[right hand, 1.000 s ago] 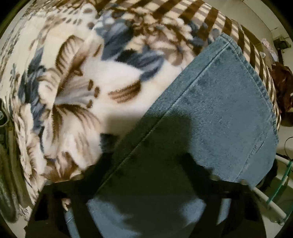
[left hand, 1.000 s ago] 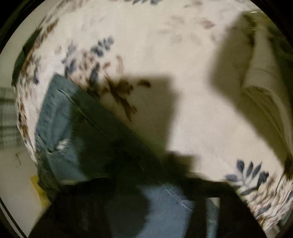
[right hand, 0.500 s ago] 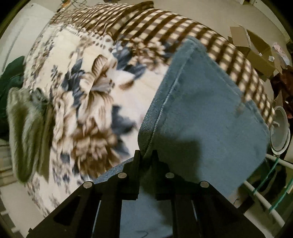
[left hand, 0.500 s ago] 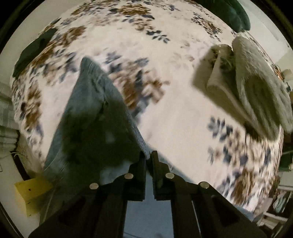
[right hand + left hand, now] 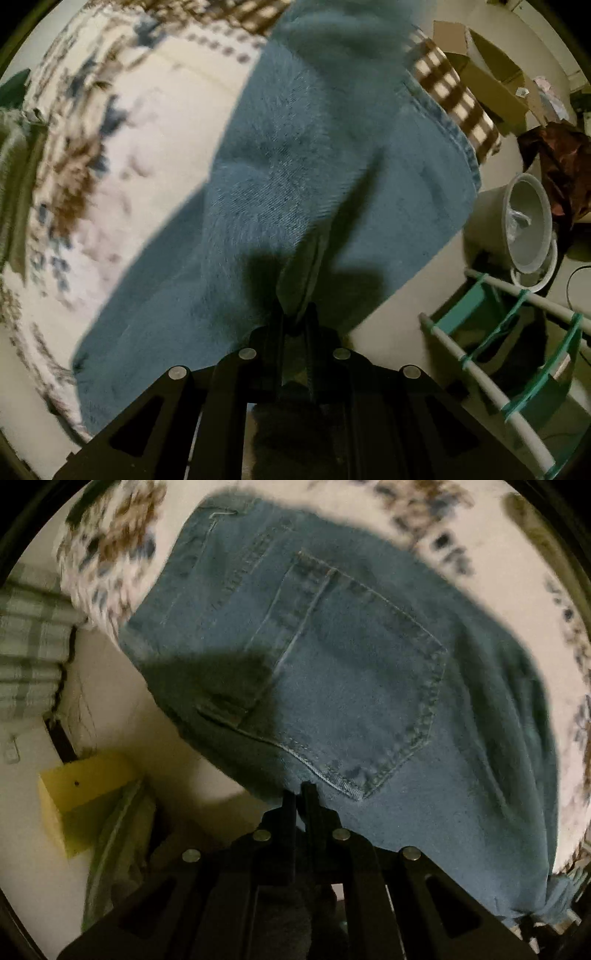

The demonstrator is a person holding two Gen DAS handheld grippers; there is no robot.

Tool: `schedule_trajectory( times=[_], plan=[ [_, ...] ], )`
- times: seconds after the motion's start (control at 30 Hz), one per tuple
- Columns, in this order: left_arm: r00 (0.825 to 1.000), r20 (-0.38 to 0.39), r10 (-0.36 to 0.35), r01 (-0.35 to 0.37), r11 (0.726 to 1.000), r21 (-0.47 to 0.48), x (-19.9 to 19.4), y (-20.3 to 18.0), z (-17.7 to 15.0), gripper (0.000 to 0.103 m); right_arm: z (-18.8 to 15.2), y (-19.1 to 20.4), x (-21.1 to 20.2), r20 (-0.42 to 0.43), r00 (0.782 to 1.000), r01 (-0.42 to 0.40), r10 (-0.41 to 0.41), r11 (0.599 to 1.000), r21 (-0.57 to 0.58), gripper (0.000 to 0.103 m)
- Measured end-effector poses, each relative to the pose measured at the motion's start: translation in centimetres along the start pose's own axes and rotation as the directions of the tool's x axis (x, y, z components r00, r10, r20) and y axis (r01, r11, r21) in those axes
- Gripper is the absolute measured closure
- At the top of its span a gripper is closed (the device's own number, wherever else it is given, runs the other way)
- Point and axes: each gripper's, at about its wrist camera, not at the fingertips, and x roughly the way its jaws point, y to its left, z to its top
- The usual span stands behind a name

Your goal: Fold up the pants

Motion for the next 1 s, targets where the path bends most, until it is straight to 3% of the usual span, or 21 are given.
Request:
schedule_trajectory(
  times=[0.13,0.2,0.23,0.3,0.4,0.47,0.53,0.67,0.77,0.87,0.93,0.97,1.0],
  plan=[
    [1.000,-0.024,0.010,-0.010,1.000,0.005,1.0,0.2,0.5,0.096,-0.6,-1.3,2.9,-0.067,0.998,0.018,-0.019,1.000,-0.014,0.092],
    [1.000,-0.021,0.004,-0.004,1.000,0.015,0.1,0.2,0.8,0.096,-0.8,-2.3,3.6,-0.112,0.994,0.014,-0.016,1.000,-0.020,0.073],
    [1.000,-0.015,0.002,-0.001,1.000,0.020,-0.4,0.3,1.0,0.095,-0.7,-2.7,3.5,-0.121,0.993,0.011,-0.013,1.000,-0.018,0.071],
    [1.000,0.000,0.000,0.000,1.000,0.030,-1.7,0.1,0.9,0.094,-0.8,-4.6,2.0,-0.098,0.995,-0.034,0.034,0.999,0.005,0.050],
    [0.998,0.061,-0.008,0.005,0.998,0.055,-4.1,-0.6,1.1,0.068,0.1,-8.2,-1.4,0.009,0.996,-0.091,0.090,0.994,0.063,0.040],
    [0.995,0.097,-0.012,0.004,0.997,0.078,-5.3,-1.6,1.2,0.033,1.8,-10.5,-3.1,0.082,0.990,-0.121,0.114,0.988,0.094,0.037],
    [0.989,0.144,-0.019,0.001,0.992,0.125,-6.6,-3.5,0.9,0.025,4.2,-11.6,-4.2,0.147,0.983,-0.125,0.110,0.988,0.095,0.037],
    [0.973,0.231,-0.017,-0.048,0.961,0.273,-7.4,-7.9,-0.1,0.025,10.2,-10.0,-5.8,0.244,0.964,-0.110,0.106,0.994,0.003,0.037],
    [0.968,0.247,-0.038,-0.054,0.934,0.352,-6.6,-9.9,-1.0,0.025,14.7,-7.2,-4.6,0.232,0.969,-0.060,0.082,0.993,-0.101,0.037],
    [0.971,0.235,-0.050,-0.052,0.911,0.408,-5.7,-12.5,-2.4,0.025,16.8,-5.5,-2.6,0.179,0.981,-0.049,0.076,0.988,-0.149,0.038],
    [0.974,0.223,-0.047,-0.058,0.896,0.441,-4.9,-13.7,-3.2,0.025,17.0,-4.6,-1.0,0.132,0.991,-0.007,0.028,0.987,-0.158,0.072],
    [0.975,0.214,-0.054,-0.051,0.886,0.460,-4.7,-14.5,-3.7,0.025,16.5,-4.2,-1.1,0.155,0.988,0.023,0.006,0.982,-0.188,0.089],
    [0.976,0.211,-0.057,-0.050,0.881,0.470,-4.6,-14.9,-4.1,0.025,16.1,-3.9,-1.5,0.181,0.983,0.052,-0.014,0.977,-0.208,0.090]
  ],
)
